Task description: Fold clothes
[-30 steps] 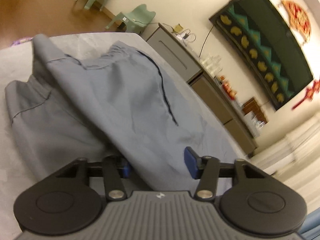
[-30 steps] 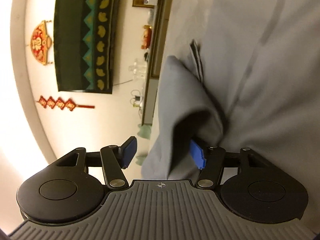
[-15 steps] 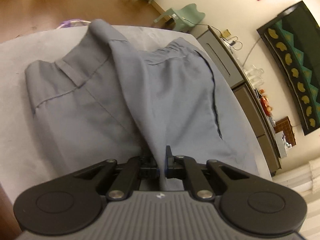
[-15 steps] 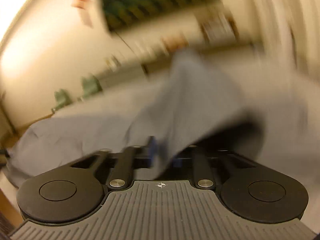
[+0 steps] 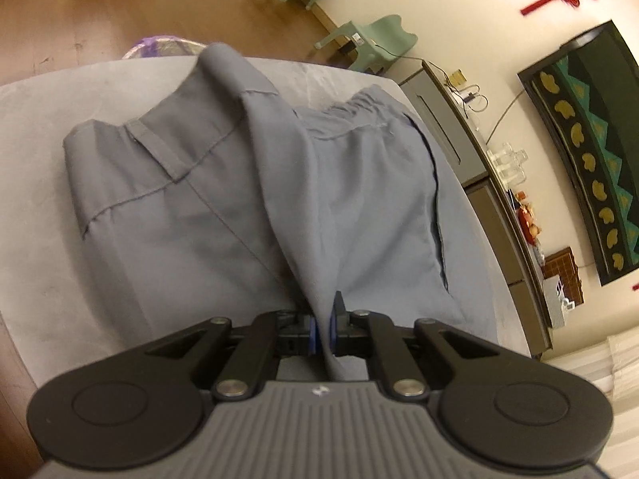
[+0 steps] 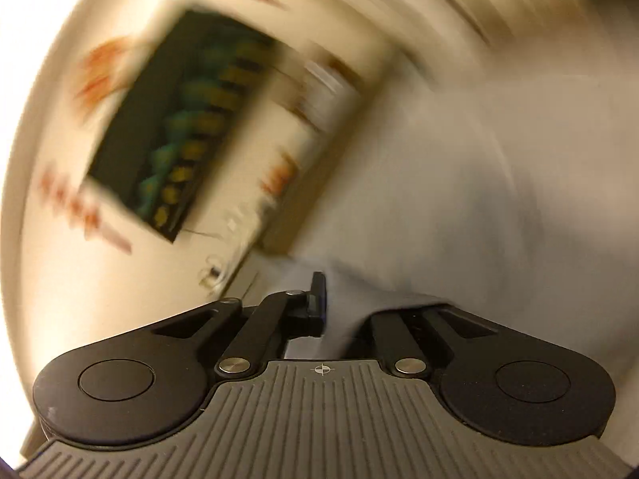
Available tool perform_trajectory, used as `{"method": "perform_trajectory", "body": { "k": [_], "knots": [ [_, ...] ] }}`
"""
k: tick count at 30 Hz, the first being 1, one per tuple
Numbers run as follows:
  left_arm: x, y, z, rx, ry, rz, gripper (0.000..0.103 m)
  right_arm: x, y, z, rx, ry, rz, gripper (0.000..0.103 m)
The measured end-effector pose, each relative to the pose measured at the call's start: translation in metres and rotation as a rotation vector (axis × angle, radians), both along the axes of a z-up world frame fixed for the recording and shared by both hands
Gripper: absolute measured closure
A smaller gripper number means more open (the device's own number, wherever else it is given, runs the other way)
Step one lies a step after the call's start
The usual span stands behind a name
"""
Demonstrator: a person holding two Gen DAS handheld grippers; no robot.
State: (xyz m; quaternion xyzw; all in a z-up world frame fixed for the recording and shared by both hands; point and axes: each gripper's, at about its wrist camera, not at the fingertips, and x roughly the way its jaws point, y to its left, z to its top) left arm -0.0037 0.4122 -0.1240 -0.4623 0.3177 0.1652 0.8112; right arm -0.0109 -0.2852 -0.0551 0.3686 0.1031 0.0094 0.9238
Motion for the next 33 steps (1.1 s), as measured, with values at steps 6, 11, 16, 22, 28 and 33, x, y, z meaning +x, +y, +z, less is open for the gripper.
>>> {"method": "perform_trajectory", "body": {
  "k": [6,11,16,22,28,33],
  "knots": [
    [-0.007,0.006,0.007,-0.015,-0.041,0.037,0.097,-0.007,-0.005,0.001,0.012,0.115,0.052,0.071],
    [-0.01,0.005,0.011,-0.007,-0.062,0.027,0.095,0.0,-0.043,-0.059,0.419,0.291,-0.043,0.055],
    [-0.004,-0.004,0.014,0.02,-0.057,-0.053,0.086,0.005,-0.042,-0.056,0.398,0.271,-0.073,0.045],
    [-0.054,0.008,0.023,0.061,-0.123,0.068,0.1,-0.034,-0.018,-0.036,0.119,0.24,-0.037,0.102],
    [-0.061,0.026,-0.004,-0.067,-0.046,0.1,0.079,-0.015,-0.024,-0.053,0.179,0.393,-0.052,0.09],
    [-0.038,0.018,-0.008,-0.011,-0.004,0.067,0.072,-0.018,-0.006,-0.057,0.127,0.437,-0.049,0.071]
  ]
}}
